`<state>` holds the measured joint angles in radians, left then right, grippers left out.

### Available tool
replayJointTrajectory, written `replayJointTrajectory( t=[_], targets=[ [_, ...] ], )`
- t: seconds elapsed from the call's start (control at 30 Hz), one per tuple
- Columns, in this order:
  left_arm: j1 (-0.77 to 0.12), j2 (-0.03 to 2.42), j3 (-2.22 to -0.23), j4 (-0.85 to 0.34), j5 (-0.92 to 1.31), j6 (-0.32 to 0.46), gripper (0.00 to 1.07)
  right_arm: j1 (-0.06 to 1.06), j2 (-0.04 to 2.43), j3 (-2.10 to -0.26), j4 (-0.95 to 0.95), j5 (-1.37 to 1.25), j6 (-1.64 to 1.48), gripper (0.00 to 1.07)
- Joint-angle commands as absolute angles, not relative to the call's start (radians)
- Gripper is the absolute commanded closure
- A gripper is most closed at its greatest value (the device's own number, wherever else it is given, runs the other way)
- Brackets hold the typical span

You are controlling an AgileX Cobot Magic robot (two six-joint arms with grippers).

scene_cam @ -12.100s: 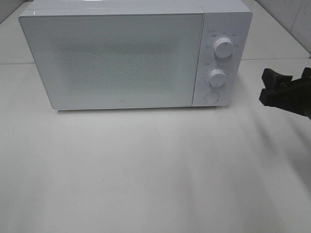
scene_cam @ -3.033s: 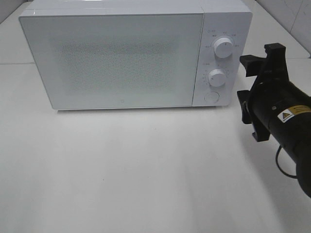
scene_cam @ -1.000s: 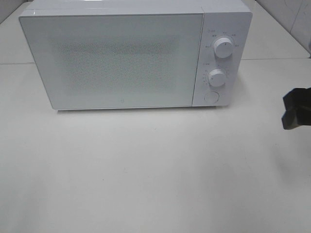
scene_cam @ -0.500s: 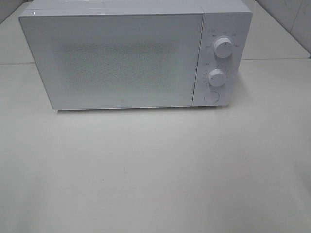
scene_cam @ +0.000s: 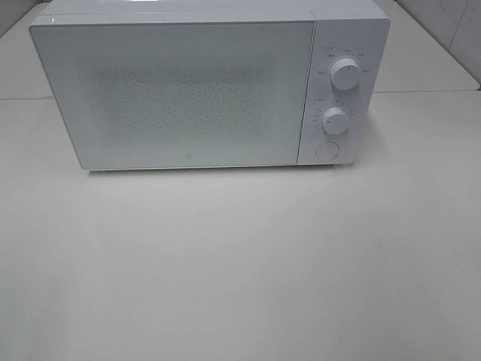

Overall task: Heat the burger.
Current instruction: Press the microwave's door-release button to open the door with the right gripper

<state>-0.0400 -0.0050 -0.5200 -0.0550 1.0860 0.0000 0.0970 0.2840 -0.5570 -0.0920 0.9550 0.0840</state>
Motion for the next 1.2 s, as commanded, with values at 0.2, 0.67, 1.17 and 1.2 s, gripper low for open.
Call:
replayJointTrajectory(
  t=[0.2, 0.67, 1.17, 1.2],
  targets=[
    [-0.046, -0.021, -0.516, -0.058, 1.072, 0.0, 0.06, 0.095, 0.072, -0.491, -0.093, 0.965, 0.073, 0.35],
    [-0.046, -0.019, -0.516, -0.058, 1.072, 0.0, 0.06, 0.095, -0.034, -0.49, -0.071, 0.964, 0.073, 0.35],
    [-0.046, -0.019, -0.516, -0.058, 1.072, 0.0, 0.06, 0.095, -0.034, -0.49, -0.072, 0.963, 0.073, 0.35],
    [-0.046, -0.019, -0.516, -0.058, 1.072, 0.0, 0.06, 0.095, -0.034, -0.49, -0.072, 0.963, 0.073, 0.35]
  ],
)
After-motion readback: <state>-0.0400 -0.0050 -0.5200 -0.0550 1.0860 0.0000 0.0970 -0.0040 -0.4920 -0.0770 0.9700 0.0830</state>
